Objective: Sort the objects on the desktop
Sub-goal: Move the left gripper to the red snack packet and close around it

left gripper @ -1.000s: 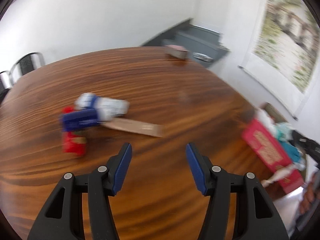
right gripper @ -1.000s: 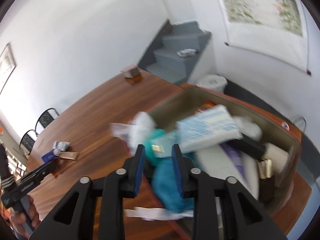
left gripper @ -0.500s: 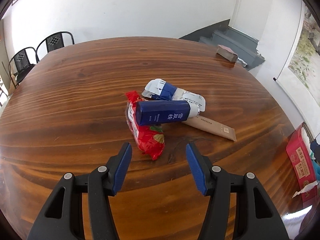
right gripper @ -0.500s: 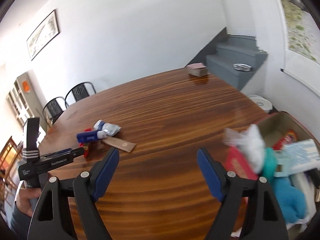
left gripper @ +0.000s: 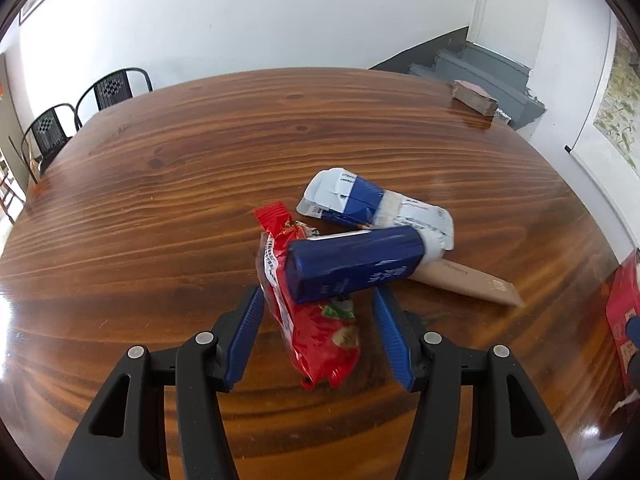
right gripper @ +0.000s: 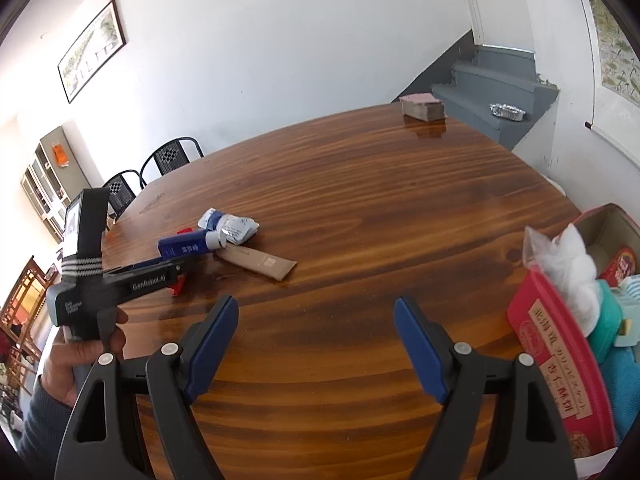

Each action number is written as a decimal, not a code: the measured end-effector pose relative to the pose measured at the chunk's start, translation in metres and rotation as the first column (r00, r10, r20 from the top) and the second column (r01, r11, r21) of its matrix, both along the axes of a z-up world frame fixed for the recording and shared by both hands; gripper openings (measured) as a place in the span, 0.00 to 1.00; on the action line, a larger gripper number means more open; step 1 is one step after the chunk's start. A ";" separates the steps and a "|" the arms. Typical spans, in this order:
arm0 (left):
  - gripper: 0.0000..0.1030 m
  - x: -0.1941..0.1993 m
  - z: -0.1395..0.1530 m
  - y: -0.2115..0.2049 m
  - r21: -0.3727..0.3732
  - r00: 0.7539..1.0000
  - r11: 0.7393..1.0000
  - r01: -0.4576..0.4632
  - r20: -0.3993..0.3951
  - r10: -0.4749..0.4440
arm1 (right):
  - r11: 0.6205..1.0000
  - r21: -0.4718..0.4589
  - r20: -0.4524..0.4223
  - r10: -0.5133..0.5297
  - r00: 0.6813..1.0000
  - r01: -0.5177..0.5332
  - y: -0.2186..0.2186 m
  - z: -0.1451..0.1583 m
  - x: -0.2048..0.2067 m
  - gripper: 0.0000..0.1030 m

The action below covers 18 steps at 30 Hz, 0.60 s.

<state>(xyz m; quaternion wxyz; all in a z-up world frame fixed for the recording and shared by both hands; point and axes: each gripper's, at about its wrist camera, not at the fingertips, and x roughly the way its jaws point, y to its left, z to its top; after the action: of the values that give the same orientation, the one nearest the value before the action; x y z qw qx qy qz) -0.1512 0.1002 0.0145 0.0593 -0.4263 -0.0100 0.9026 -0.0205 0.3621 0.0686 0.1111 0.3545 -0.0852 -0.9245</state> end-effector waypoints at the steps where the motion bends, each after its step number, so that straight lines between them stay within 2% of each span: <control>1: 0.58 -0.002 -0.001 -0.001 0.000 1.000 1.000 -0.001 0.004 0.001 | 1.000 0.001 0.002 0.001 1.000 -0.001 -0.001 0.000 -0.001 0.81; 10: 0.58 -0.007 -0.007 -0.006 0.014 1.000 1.000 0.005 0.008 -0.005 | 1.000 0.012 0.028 0.015 0.999 -0.015 -0.006 -0.008 -0.005 0.81; 12: 0.45 -0.006 -0.006 -0.008 0.016 1.000 1.000 0.005 0.005 -0.005 | 1.000 0.011 0.031 0.017 0.999 -0.017 -0.007 -0.010 -0.005 0.81; 15: 0.39 -0.003 -0.006 -0.010 0.010 1.000 1.000 0.000 0.004 0.000 | 1.000 0.017 0.035 0.020 0.999 -0.020 -0.008 -0.013 -0.005 0.81; 18: 0.38 0.001 -0.006 -0.014 0.009 1.000 1.000 -0.010 0.008 0.010 | 1.000 0.009 0.041 0.023 0.999 -0.024 -0.008 -0.014 -0.006 0.81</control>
<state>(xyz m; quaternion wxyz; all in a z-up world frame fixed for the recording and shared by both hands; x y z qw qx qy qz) -0.1501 0.0859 0.0084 0.0565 -0.4297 -0.0165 0.9010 -0.0267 0.3543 0.0545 0.1186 0.3748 -0.0791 -0.9161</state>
